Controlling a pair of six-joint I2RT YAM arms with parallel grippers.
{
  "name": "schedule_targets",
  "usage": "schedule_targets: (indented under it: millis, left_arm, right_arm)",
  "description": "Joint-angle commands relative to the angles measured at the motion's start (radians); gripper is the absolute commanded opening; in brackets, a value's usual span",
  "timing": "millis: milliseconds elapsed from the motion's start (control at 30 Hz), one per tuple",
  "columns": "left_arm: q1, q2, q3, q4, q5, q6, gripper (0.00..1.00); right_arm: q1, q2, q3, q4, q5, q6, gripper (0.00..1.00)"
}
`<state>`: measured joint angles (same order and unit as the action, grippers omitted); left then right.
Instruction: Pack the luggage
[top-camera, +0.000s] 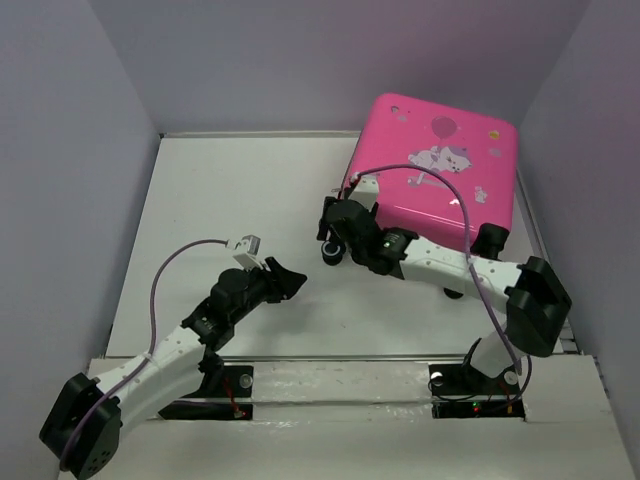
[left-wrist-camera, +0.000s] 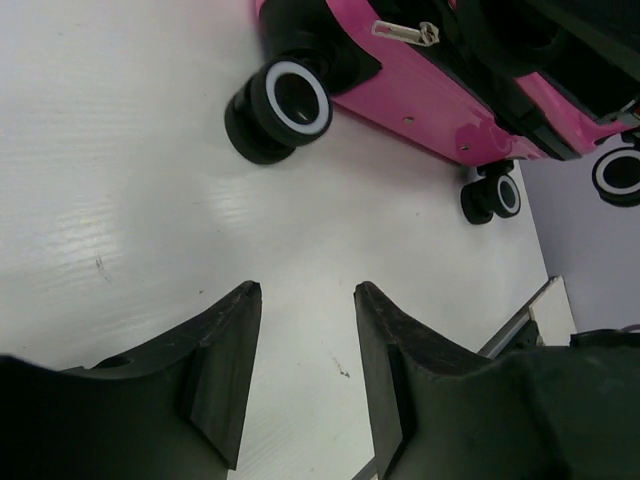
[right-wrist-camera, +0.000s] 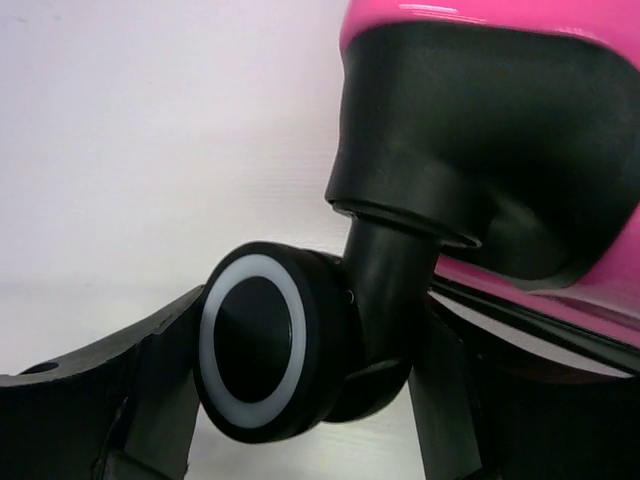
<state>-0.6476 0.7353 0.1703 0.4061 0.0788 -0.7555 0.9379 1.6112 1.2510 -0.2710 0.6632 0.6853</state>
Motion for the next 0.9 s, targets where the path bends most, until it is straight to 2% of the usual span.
schedule_targets:
  millis: [0, 33, 233, 500, 667, 767, 867]
  left_arm:
    - [-0.013, 0.051, 0.031, 0.157, 0.042, 0.097, 0.51]
    - [-0.021, 0.061, 0.038, 0.184, 0.041, 0.111, 0.48]
    - [-0.104, 0.201, 0.116, 0.348, -0.039, 0.217, 0.45]
    - [-0.210, 0.521, 0.256, 0.535, -0.043, 0.298, 0.46]
    - [-0.227, 0.644, 0.284, 0.675, -0.068, 0.259, 0.47]
    - [-0.242, 0.728, 0.304, 0.769, -0.138, 0.252, 0.48]
    - [-0.277, 0.759, 0.323, 0.824, -0.163, 0.252, 0.47]
  right_arm:
    - [-0.054, -0.253, -0.299, 0.359, -0.201, 0.101, 0.07]
    - [-0.054, -0.282, -0.387, 0.392, -0.255, 0.127, 0.07]
    - [-0.063, -0.441, -0.551, 0.538, -0.356, 0.169, 0.07]
    - [-0.063, -0.435, -0.547, 0.564, -0.415, 0.163, 0.07]
    - [-0.063, -0.450, -0.532, 0.567, -0.435, 0.149, 0.07]
    - [-0.063, -0.473, -0.521, 0.572, -0.448, 0.152, 0.07]
    - [-0.063, -0.487, -0.507, 0.576, -0.448, 0.151, 0.07]
